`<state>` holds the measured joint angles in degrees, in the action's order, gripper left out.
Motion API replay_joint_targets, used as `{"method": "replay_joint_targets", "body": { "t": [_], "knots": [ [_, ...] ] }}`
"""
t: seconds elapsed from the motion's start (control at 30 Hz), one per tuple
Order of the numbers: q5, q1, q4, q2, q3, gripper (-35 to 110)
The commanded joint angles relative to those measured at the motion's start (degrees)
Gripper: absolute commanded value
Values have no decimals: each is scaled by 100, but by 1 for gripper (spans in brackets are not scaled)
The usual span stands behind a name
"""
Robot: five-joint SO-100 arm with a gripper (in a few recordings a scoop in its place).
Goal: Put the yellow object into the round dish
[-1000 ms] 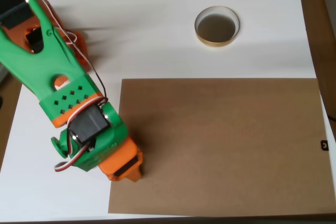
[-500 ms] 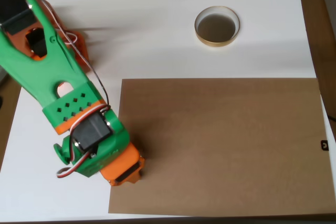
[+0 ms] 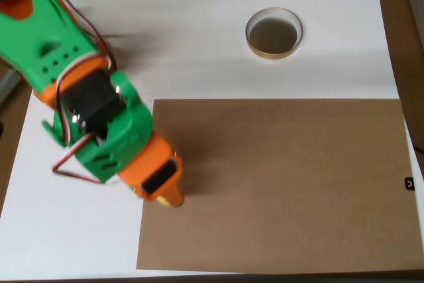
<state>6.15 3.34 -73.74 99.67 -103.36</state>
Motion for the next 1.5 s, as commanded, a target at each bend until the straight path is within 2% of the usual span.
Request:
{"method": "replay_joint_targets", "body": {
  "t": [0.0, 0.33, 0.8, 1.17, 1.47],
  "knots": [
    [193, -290, -44, 914, -185, 0],
    [694, -1986, -439, 1775, -686, 0],
    [905, -5089, -1063, 1345, -844, 0],
    [1002, -5889, -888, 9, 9, 0],
    [984, -6038, -896, -1107, 1283, 0]
  ]
}}
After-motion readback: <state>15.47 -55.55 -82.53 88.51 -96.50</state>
